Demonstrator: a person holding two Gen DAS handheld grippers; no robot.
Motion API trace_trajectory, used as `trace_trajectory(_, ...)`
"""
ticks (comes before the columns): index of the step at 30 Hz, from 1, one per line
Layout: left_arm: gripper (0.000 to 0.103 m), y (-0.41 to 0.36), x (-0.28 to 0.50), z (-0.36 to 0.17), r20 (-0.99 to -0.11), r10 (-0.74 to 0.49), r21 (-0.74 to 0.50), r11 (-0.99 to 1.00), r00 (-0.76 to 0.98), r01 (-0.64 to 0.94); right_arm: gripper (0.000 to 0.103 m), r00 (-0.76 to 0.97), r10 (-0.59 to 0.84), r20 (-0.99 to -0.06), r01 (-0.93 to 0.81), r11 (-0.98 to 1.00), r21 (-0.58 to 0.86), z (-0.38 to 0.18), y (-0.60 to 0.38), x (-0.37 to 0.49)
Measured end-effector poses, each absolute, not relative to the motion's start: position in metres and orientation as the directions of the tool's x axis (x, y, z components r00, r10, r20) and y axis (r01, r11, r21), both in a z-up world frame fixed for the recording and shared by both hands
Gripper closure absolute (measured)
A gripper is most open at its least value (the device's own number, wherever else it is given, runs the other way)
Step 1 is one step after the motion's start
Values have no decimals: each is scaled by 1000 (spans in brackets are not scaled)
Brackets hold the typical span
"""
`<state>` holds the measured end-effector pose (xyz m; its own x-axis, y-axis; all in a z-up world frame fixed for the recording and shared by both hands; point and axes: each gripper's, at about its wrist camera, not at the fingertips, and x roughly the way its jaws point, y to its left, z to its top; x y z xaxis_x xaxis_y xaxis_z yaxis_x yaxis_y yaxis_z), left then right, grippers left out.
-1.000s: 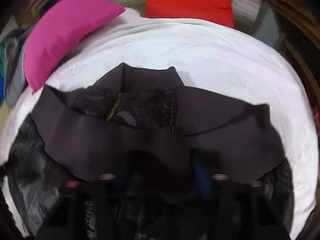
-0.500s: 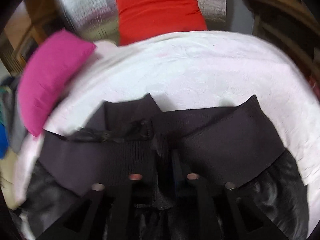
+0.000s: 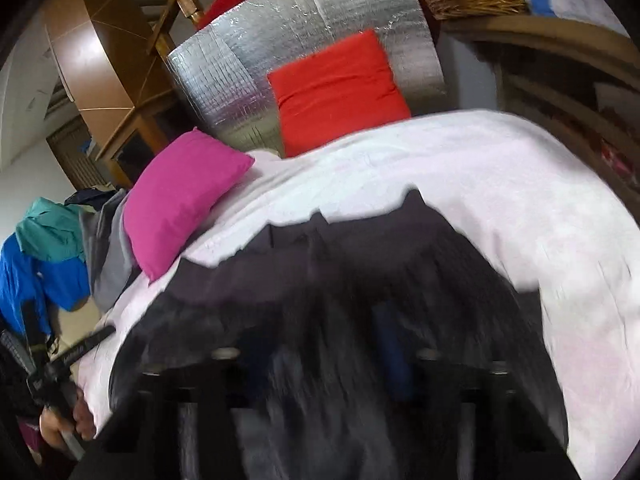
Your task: Fold large clothes
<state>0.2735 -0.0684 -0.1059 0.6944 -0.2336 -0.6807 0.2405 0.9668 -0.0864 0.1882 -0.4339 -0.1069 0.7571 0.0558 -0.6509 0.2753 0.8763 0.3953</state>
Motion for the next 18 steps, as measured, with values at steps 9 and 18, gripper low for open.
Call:
trace_trajectory(9,29,-141,246,-167,-809,-158,119,899,567,421,61,637,96,-765,343,853,392,-152,-458,170)
trace_trajectory(18,28,-111,256,-132,-735,-218,29,936,642,352,60,786,210,-582,162,838,521,-108,-455,172)
